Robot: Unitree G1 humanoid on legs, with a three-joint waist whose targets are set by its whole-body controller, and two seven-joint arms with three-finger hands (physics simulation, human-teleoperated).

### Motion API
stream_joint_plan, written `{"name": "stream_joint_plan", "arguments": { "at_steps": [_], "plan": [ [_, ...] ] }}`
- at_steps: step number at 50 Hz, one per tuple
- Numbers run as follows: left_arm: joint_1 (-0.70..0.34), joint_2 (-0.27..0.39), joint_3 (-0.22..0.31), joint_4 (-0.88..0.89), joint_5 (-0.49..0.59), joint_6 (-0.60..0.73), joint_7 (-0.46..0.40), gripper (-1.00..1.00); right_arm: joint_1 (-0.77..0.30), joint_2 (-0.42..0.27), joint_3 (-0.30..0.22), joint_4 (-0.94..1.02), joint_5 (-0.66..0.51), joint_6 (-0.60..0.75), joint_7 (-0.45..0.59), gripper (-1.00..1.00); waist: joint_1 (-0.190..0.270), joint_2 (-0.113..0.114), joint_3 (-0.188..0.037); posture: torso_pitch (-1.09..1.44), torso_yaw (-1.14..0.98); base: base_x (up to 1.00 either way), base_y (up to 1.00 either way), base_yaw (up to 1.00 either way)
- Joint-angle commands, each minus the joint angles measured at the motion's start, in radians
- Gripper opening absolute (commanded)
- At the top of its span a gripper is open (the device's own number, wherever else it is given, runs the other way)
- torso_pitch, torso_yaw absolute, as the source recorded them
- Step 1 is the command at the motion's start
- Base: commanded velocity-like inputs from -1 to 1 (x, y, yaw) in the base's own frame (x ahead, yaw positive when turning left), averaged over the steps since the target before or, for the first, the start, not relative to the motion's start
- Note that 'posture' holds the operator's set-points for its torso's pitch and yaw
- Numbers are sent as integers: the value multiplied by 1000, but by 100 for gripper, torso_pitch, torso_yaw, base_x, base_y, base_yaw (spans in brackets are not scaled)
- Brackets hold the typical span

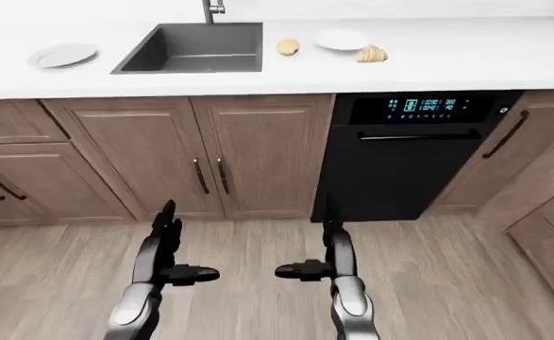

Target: Place the pastries on the plates.

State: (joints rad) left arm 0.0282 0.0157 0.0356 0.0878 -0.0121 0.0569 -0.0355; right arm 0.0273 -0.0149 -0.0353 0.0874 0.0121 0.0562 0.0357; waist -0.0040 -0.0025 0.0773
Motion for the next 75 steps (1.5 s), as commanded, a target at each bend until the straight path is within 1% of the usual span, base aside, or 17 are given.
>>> {"name": "stream_joint_plan", "arguments": {
  "at_steps": [1, 3, 5, 9, 11, 13, 17, 21, 28, 36, 42, 44, 56, 64, 69, 70, 75],
  "plan": [
    [-65, 26, 11, -209, -3, 91, -7, 100, -55, -19, -9, -205, -1, 40, -5, 100, -2, -8, -1, 0, 0, 0, 0, 0],
    [-78, 30, 15, -262, 4, 149, -20, 100, -83, -25, -12, -225, -14, 74, -2, 100, 7, 0, -68, 0, 0, 0, 0, 0],
    [-97, 34, 22, -292, 14, 189, -26, 100, -113, -27, -18, -262, -12, 121, 3, 100, 6, -6, -22, 0, 0, 0, 0, 0],
    [-155, 44, 37, -368, 17, 280, -35, 100, -171, -39, -35, -336, -10, 212, 0, 100, 10, -7, -96, 0, 0, 7, -8, 0],
    [-185, 52, 36, -385, 26, 310, -41, 100, -195, -46, -45, -365, -9, 241, -2, 100, 16, 26, -43, 0, 0, 30, -35, 0],
    [-208, 53, 36, -392, 29, 326, -42, 100, -210, -51, -47, -379, -13, 260, -2, 100, 17, 32, -54, 0, 0, 30, -21, 0],
    [-242, 65, 49, -437, 30, 377, -45, 100, -242, -66, -65, -429, -7, 317, -1, 100, 25, -71, -64, 0, 0, 30, -13, 0],
    [-257, 73, 59, -467, 32, 408, -46, 100, -257, -73, -71, -450, -5, 337, -3, 100, 13, -51, -52, 0, 0, 30, -19, 0],
    [-290, 89, 84, -479, 23, 421, -36, 100, -283, -85, -79, -485, -2, 376, -4, 100, -4, 76, -57, 0, 0, 32, -32, 0],
    [-363, 135, 118, -516, -1, 497, -26, 100, -366, -115, -98, -532, 5, 477, -1, 100, 28, 46, -57, 0, 0, 32, -32, 0],
    [-383, 165, 151, -569, -19, 562, -20, 100, -395, -136, -115, -540, 15, 501, -3, 100, 31, -73, -91, 0, 0, 32, -32, 0],
    [-405, 174, 155, -580, -23, 585, -14, 100, -407, -143, -123, -549, 23, 513, -6, 100, 22, -60, -48, 0, 0, 32, -32, 0],
    [-411, 193, 173, -615, -35, 590, 16, 100, -417, -154, -123, -536, 31, 492, -11, 100, -3, 85, -69, 0, 0, 32, -32, 0],
    [-435, 196, 172, -610, -36, 597, 26, 100, -407, -154, -134, -572, 38, 511, -13, 100, 27, 44, -60, 0, 0, 33, -31, 0],
    [-428, 197, 168, -609, -34, 595, 26, 100, -402, -159, -139, -582, 43, 518, -12, 100, 22, -92, -86, 0, 0, 32, -30, 0],
    [-426, 190, 165, -597, -33, 579, 29, 100, -403, -160, -138, -589, 43, 523, -11, 100, 16, -42, -64, 0, 0, 32, -30, 0],
    [-431, 197, 172, -606, -35, 585, 26, 100, -404, -162, -138, -607, 39, 535, -12, 100, 5, -27, -56, 0, 0, 32, -28, 0]
  ]
}}
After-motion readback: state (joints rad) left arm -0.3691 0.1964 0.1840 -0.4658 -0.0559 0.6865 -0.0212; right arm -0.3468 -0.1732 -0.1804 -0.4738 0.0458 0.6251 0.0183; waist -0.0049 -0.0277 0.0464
